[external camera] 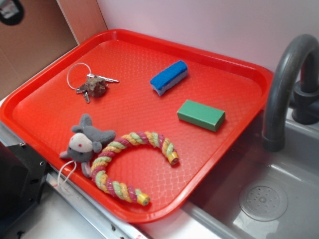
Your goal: Grab the green block.
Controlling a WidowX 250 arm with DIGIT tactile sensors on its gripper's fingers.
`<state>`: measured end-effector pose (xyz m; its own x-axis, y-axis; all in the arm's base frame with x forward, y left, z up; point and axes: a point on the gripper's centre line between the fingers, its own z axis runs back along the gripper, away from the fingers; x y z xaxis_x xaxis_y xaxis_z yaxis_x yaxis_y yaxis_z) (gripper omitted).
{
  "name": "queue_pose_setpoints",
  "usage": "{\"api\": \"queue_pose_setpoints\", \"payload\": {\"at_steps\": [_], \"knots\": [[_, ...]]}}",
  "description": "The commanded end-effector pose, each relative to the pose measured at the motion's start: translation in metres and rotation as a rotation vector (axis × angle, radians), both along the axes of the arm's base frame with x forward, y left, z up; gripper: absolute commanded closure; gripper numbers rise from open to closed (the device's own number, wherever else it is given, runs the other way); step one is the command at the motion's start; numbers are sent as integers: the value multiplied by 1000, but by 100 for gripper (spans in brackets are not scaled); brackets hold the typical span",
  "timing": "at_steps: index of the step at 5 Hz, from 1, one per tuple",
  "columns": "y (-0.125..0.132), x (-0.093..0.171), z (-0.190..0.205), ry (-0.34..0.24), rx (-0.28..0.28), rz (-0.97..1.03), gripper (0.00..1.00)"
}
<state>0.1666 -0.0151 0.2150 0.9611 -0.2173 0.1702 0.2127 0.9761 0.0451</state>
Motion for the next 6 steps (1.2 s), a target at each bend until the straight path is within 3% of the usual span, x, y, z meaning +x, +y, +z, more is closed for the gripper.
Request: {"api": "queue_pose_setpoints", "payload": {"at_steps": [1,2,3,4,5,6], "knots": [[-44,52,-18,-49,61,-441,0],[-64,72,-33,-65,-3,-627,0],[-83,91,-56,-46,-7,-803,0],[-94,102,-72,-20,-56,-927,0],[-112,107,-93,6,-118,-1052,0],[-124,104,-107,36,-125,-1111,0]]}}
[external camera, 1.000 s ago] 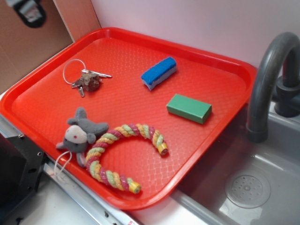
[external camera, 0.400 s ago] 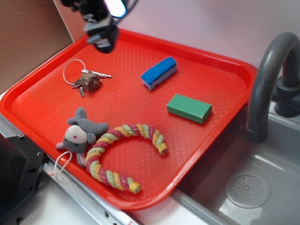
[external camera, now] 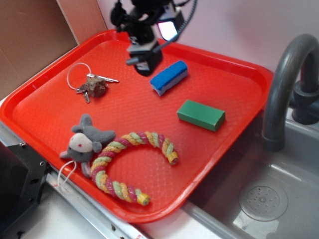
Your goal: Grab the green block.
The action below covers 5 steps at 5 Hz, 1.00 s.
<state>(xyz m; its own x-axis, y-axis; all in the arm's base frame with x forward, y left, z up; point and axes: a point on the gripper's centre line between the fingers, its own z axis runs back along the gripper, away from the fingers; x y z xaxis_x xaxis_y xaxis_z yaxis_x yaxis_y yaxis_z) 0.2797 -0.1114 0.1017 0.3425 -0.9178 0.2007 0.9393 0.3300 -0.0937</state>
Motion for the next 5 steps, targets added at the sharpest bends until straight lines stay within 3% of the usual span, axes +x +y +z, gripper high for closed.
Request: {"api": "queue_pose_setpoints", "payload": {"at_steps": [1,4,5], "knots": [[-37,-12,-11,-9,22,-110,0],[-56,-20,-62,64,149,-108,0],[-68,-26,-74,97,103,-128,0]]}}
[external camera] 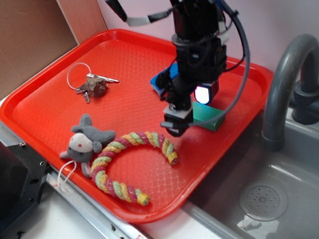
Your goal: Grab the green block.
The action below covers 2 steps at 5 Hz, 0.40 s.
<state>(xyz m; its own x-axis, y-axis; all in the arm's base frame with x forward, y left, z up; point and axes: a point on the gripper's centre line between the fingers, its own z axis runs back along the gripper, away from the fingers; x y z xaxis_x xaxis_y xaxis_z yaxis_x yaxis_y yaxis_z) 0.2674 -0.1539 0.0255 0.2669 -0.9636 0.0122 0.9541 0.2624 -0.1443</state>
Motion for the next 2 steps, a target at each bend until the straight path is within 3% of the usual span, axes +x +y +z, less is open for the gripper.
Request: {"api": "queue_pose_setpoints", "payload": {"at_steps": [1,2], "knots": [[-31,-18,-6,7,13,-10,77],[-41,-25,-10,-13,88,-12,100]]}}
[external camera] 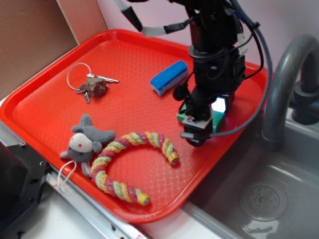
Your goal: Grab the green block.
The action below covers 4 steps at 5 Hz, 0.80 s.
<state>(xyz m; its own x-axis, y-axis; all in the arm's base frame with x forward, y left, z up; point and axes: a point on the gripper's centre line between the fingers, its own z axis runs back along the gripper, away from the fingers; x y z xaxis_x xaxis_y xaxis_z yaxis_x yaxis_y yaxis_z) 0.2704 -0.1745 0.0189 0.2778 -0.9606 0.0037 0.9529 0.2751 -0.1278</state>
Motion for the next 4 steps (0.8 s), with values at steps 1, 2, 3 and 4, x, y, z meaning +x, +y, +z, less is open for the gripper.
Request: {"api": "queue_pose_setpoints", "payload": {"at_steps": [1,2,3,4], "knots": [[-23,-36,-9,-5,109,-23,100],[-16,-33,-7,-16,109,36,100],[8,-21,31,-52,71,287,100],[47,-9,79,-87,17,539,100]]}}
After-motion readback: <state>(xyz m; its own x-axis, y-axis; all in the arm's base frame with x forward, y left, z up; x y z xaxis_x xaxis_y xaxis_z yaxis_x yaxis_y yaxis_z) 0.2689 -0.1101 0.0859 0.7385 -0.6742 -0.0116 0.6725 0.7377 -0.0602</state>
